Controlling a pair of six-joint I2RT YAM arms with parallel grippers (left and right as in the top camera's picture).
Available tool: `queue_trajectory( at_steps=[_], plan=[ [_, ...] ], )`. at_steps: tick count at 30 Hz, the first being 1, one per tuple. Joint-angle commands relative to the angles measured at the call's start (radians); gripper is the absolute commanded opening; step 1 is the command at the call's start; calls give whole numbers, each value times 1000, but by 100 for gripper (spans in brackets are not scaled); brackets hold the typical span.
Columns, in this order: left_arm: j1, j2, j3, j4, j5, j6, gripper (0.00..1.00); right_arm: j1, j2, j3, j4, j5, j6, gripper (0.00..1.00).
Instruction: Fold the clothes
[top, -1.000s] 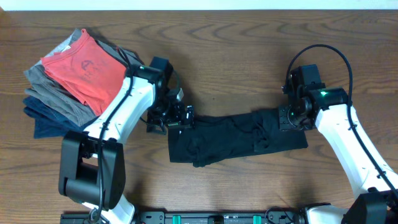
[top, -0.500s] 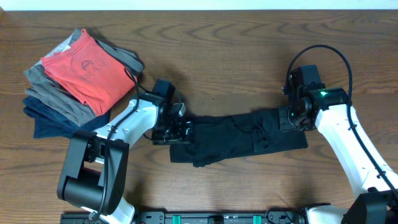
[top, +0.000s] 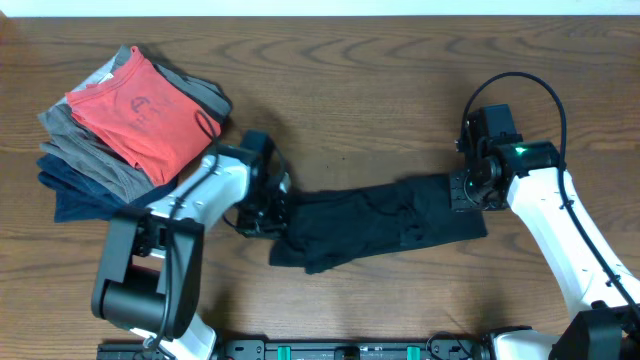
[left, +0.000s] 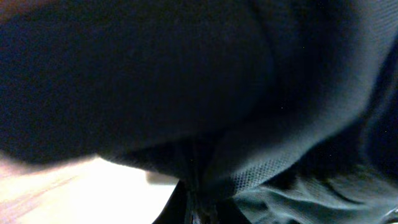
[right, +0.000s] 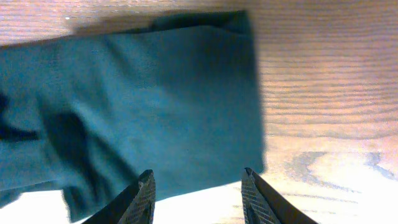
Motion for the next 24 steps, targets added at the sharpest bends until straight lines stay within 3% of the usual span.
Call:
queue_trajectory(
  at_steps=[1, 6, 12, 17, 24],
  plan=[
    [87, -40, 120, -98, -116, 6, 6, -29, 0, -2, -3, 58, 41, 43],
    [190, -62, 280, -272, -222, 6, 6, -95, 0, -2, -9, 57, 40, 44],
    [193, -65, 429, -406, -138, -63, 6, -129, 0, -2, -25, 57, 24, 44],
    [44, -65, 492, -399, -39, -95, 6, -129, 0, -2, -25, 53, 24, 44],
    [-274, -48, 495, -158, -40, -183, 6, -129, 0, -2, -30, 48, 24, 44]
  ],
)
